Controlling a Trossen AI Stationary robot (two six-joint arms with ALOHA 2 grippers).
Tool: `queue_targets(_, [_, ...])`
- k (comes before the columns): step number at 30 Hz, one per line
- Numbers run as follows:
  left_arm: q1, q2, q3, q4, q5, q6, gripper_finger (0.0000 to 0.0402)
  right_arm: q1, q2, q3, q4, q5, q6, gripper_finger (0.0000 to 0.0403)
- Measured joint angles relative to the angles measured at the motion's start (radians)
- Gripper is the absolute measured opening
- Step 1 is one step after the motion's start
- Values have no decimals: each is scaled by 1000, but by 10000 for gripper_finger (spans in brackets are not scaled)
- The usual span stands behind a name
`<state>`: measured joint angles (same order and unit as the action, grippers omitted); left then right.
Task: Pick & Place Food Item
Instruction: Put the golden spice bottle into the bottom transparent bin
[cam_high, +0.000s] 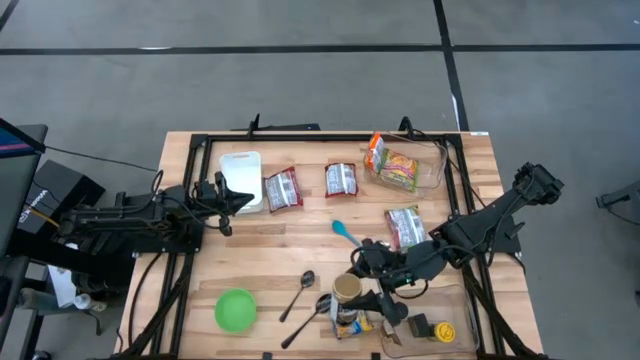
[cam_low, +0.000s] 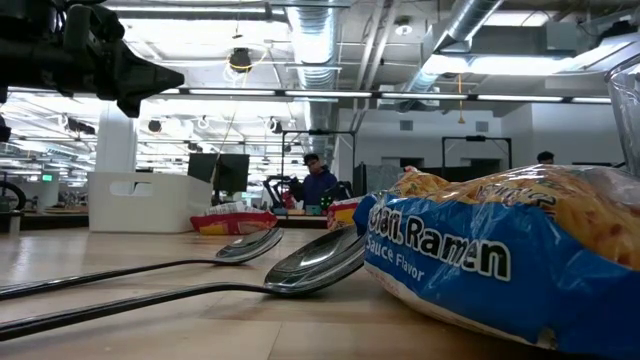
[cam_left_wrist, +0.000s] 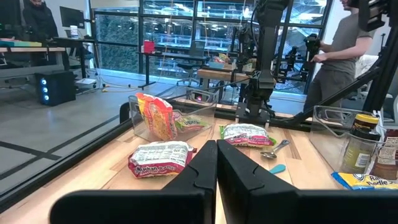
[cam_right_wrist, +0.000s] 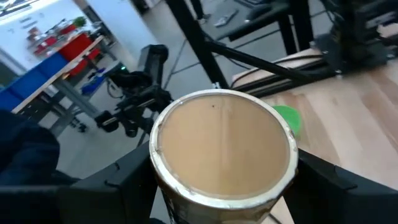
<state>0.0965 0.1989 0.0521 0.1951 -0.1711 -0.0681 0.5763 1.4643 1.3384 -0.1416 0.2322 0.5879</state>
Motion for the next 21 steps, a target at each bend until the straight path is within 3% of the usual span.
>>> queue_targets(7, [0, 0, 0, 0, 0, 0, 3, 5, 0, 0, 16, -34, -25, 271])
queue_targets(21, [0, 0, 0, 0, 0, 0, 3, 54, 0, 0, -27, -29, -236, 271])
